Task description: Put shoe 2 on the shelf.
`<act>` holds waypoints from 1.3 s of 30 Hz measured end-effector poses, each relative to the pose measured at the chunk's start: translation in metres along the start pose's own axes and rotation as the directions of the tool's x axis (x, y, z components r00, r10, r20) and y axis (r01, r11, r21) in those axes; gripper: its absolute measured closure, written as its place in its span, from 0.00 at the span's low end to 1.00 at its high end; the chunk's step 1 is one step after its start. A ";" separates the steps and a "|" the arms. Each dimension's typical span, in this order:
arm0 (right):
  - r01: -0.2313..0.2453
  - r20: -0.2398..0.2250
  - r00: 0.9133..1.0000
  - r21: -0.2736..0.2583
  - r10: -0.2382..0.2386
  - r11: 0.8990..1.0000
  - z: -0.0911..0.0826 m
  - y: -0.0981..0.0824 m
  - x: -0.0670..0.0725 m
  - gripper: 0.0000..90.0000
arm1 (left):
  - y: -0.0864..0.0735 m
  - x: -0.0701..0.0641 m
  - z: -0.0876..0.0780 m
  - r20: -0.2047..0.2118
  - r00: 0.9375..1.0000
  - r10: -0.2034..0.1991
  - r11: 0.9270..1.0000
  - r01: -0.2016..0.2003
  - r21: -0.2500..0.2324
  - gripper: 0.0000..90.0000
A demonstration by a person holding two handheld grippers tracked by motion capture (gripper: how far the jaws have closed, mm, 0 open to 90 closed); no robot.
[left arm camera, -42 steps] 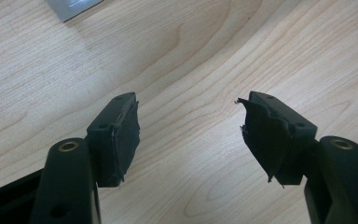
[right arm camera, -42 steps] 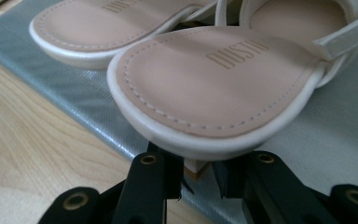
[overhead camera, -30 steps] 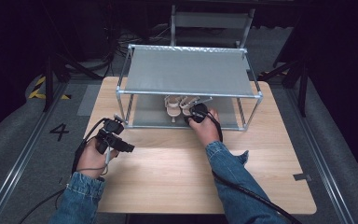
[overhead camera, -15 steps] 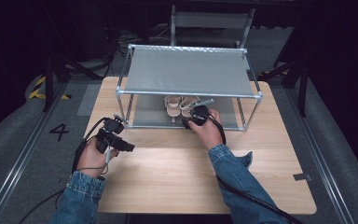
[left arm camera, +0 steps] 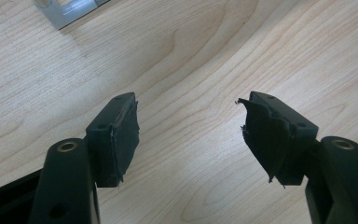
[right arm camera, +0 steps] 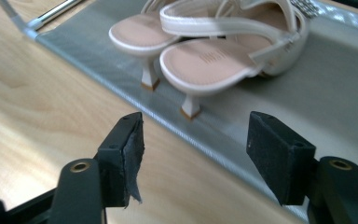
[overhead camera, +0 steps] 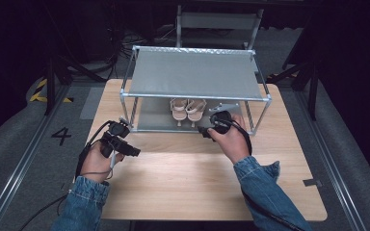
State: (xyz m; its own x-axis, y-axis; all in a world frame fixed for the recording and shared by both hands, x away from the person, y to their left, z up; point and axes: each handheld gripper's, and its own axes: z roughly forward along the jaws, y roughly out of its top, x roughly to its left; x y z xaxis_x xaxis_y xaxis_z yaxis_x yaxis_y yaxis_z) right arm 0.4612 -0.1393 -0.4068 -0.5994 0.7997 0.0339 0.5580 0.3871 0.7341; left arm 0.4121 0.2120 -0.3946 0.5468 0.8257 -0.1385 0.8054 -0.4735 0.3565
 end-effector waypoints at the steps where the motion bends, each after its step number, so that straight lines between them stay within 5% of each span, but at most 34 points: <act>1: 0.000 -0.001 1.000 0.003 0.000 1.000 -0.004 -0.001 -0.002 0.41 | 0.001 0.000 0.000 -0.001 1.000 0.001 1.000 -0.001 0.003 0.39; 11: -0.003 -0.021 1.000 0.046 0.004 0.999 -0.052 -0.023 -0.024 0.36 | 0.006 -0.003 0.002 0.003 1.000 0.011 1.000 -0.011 0.010 0.36; 19: -0.015 0.020 1.000 0.049 0.014 0.999 -0.090 -0.041 -0.047 0.34 | 0.003 -0.001 -0.001 -0.007 1.000 0.009 1.000 -0.009 0.001 0.35; 39: -0.014 0.032 0.999 0.090 0.012 0.996 -0.129 -0.104 -0.101 0.26 | -0.024 0.023 -0.005 -0.027 0.998 -0.060 0.998 0.060 -0.011 0.32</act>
State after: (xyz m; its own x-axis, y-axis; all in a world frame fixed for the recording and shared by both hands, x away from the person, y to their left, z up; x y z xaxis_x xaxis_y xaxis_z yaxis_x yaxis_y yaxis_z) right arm 0.3900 -0.3197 -0.3991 -0.5740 0.8186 0.0204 0.6160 0.4152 0.6695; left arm 0.4042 0.2443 -0.4013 0.4911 0.8606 -0.1349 0.8341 -0.4199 0.3577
